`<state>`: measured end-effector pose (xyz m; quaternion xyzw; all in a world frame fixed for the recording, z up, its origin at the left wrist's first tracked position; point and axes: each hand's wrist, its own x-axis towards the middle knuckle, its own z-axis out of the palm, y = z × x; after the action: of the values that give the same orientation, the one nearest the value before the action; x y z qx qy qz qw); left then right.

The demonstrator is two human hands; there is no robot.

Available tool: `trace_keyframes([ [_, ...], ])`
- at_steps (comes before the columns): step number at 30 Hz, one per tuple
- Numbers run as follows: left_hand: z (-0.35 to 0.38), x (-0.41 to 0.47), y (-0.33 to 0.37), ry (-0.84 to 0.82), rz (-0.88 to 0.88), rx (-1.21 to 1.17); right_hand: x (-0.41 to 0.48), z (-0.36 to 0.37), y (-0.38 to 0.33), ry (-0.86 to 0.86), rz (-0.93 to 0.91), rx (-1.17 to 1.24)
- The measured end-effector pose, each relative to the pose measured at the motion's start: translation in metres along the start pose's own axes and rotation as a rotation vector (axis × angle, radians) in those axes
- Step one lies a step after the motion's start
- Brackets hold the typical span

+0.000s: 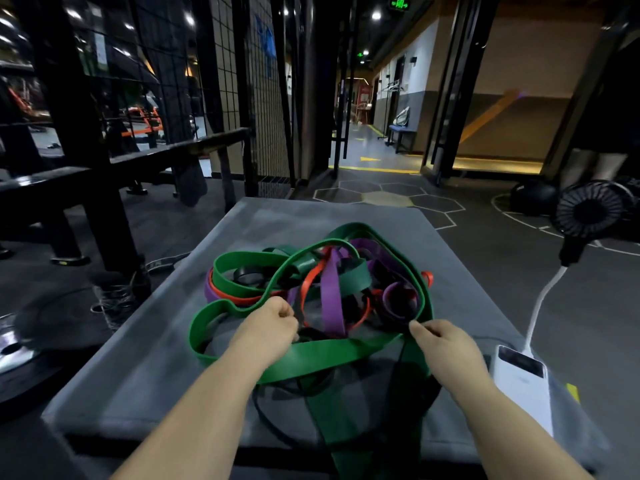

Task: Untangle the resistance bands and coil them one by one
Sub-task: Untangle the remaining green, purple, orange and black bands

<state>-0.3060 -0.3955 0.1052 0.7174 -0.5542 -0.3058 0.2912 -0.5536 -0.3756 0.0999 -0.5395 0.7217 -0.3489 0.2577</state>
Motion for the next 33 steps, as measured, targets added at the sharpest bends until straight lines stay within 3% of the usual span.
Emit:
trace_keyframes([
  [2, 0.003, -0.004, -0.005, 0.090, 0.024, 0.306, 0.006, 0.001, 0.008, -0.028, 0.035, -0.074],
  [4, 0.004, -0.008, -0.008, 0.179, 0.107, 0.365, 0.010, 0.001, 0.015, -0.005, 0.067, -0.090],
  [6, 0.004, -0.009, -0.008, 0.203, 0.306, 0.446, 0.014, -0.001, 0.020, 0.046, 0.106, -0.065],
  [8, 0.006, -0.009, -0.009, 0.044, 0.361, 0.551, 0.018, -0.002, 0.024, 0.094, 0.126, -0.037],
  [10, 0.010, -0.010, -0.010, -0.148, 0.269, 0.717, 0.019, -0.002, 0.026, 0.101, 0.124, -0.069],
  [12, 0.014, -0.009, -0.011, -0.181, 0.258, 0.812, 0.018, -0.002, 0.027, 0.090, 0.111, -0.111],
  [16, 0.012, -0.010, -0.007, -0.102, 0.299, 0.594, 0.006, -0.001, 0.017, 0.081, -0.012, -0.167],
  [20, 0.003, -0.023, 0.008, -0.123, 0.433, 0.145, 0.001, 0.003, 0.004, 0.030, -0.085, -0.223],
  [22, 0.000, -0.041, 0.022, -0.189, 0.538, -0.069, -0.002, 0.009, -0.003, -0.090, 0.076, 0.046],
  [24, 0.001, -0.061, 0.033, -0.374, 0.579, -0.205, -0.005, 0.014, -0.008, -0.273, 0.295, 0.465],
  [27, 0.010, -0.076, 0.038, -0.609, 0.621, -0.122, -0.003, 0.015, -0.004, -0.363, 0.383, 0.724],
  [28, 0.013, -0.076, 0.036, -0.616, 0.621, -0.047, 0.000, 0.016, -0.001, -0.333, 0.360, 0.707],
  [30, 0.019, -0.071, 0.030, -0.513, 0.589, 0.126, 0.008, 0.018, 0.010, -0.209, 0.274, 0.446],
  [33, 0.025, -0.058, 0.015, -0.161, 0.537, 0.450, 0.015, 0.013, 0.019, -0.097, 0.141, -0.065],
])
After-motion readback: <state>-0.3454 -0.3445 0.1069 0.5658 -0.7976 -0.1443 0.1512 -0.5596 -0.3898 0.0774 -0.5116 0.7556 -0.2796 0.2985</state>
